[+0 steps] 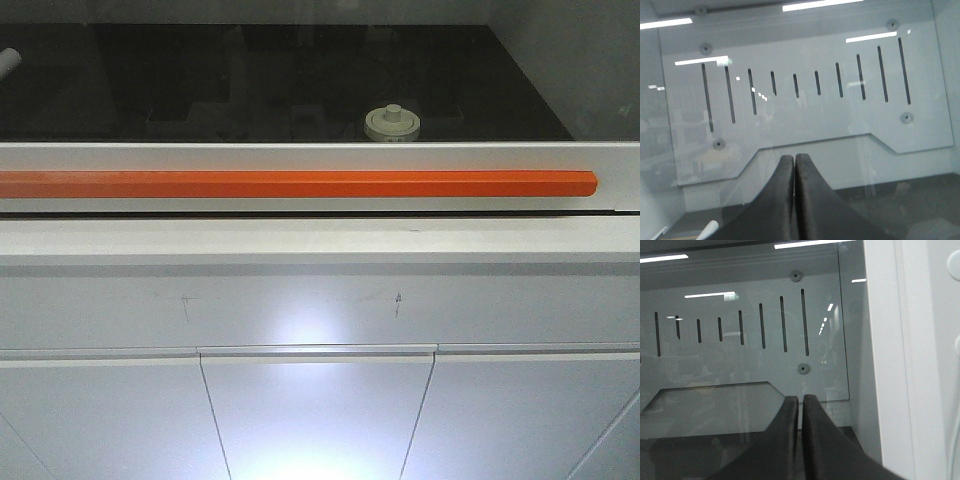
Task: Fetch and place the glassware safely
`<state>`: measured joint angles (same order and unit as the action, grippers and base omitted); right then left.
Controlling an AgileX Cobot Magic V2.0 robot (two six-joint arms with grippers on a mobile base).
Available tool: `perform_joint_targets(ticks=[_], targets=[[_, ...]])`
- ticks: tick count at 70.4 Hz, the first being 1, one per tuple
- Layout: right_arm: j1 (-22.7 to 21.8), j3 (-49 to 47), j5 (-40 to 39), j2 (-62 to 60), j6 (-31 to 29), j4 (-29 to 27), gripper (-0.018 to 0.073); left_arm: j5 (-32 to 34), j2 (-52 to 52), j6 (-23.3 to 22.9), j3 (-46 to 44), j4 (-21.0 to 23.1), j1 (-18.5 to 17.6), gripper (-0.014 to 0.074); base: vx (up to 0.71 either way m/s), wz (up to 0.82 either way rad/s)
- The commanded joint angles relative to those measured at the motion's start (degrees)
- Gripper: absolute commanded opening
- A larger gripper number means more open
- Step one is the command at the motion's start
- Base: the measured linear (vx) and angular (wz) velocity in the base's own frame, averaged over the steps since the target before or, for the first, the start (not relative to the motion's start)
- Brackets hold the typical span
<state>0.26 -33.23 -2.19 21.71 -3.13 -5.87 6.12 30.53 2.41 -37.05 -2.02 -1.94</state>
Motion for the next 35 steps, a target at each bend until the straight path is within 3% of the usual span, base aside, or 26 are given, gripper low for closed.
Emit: perform_joint_targets(ticks=[1,17,35], targets=[[-0.04,-5.60,-1.24,6.47,-0.46,0.10,-0.0003,4.59,6.74,-0.02,-4.85,0.10,-0.09,-0.0007,0.00,0.00],[-0.04,-6.93,-2.52,20.22,-0.46,0.16,-0.0003,8.23,16.36,-0.14,-6.12,0.22,-0.09,-0.0007,0.00,0.00],[0.10,-6.80,-9.42,33.94,-0.41,0.30,-0.0003,5.35,23.25,-0.20,-5.94,0.22,-0.09,-0.0007,0.00,0.00]])
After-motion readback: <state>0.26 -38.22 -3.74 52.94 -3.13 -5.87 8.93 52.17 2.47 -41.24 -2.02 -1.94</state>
